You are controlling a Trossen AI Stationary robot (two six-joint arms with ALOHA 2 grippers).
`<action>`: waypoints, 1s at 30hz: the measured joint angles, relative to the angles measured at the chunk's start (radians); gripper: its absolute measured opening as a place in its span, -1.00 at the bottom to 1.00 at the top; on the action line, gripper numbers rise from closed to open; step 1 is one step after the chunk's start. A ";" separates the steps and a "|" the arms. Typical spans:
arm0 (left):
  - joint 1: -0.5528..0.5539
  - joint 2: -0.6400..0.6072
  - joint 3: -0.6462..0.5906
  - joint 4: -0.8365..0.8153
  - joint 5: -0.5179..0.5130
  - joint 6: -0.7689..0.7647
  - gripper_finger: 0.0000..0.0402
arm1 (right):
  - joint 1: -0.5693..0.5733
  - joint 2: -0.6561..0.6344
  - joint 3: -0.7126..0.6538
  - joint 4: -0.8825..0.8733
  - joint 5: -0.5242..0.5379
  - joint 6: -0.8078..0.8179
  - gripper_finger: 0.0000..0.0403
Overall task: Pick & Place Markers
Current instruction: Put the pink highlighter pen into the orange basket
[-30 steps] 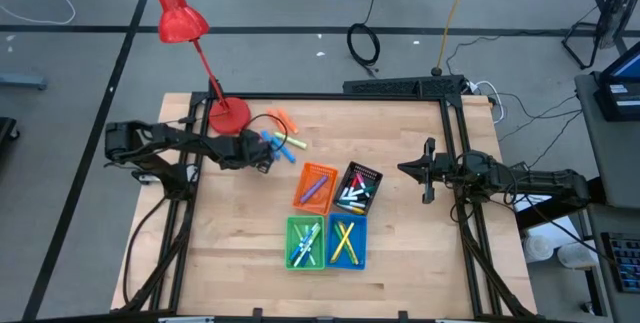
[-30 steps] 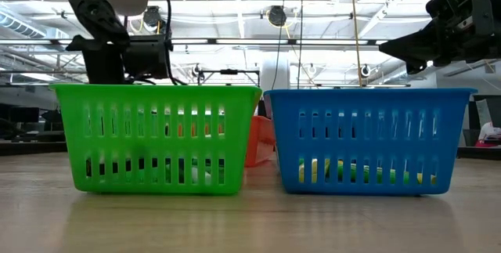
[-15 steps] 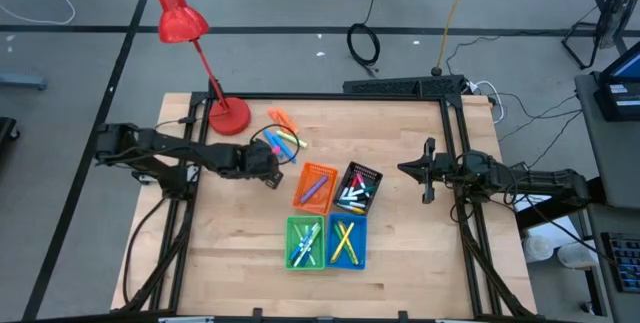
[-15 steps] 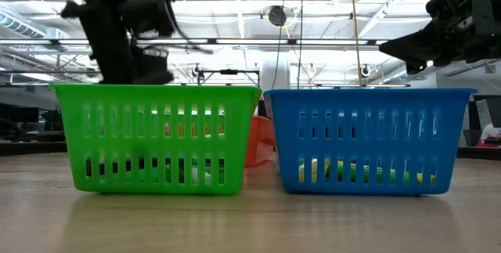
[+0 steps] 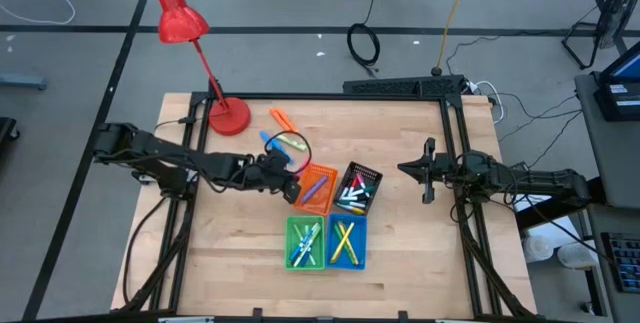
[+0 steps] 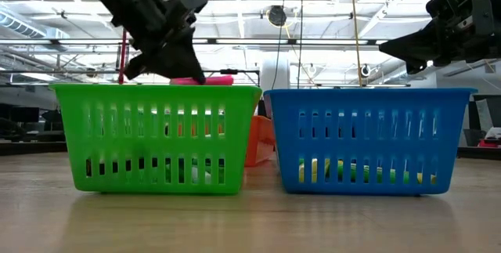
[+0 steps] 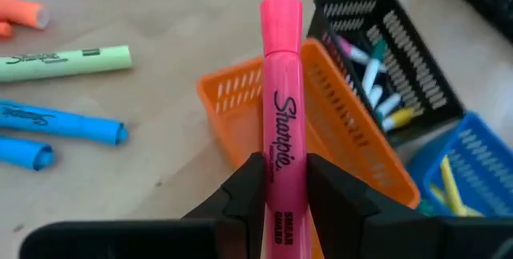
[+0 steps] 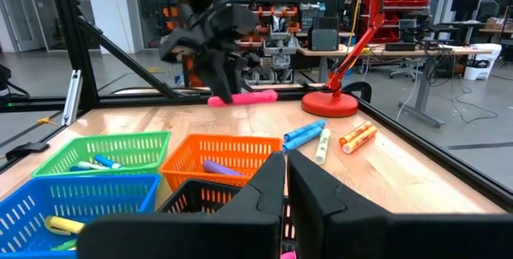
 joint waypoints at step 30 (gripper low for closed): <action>-0.018 0.238 0.177 0.028 0.085 0.263 -0.56 | 0.000 0.017 0.000 -0.009 0.000 0.000 -0.96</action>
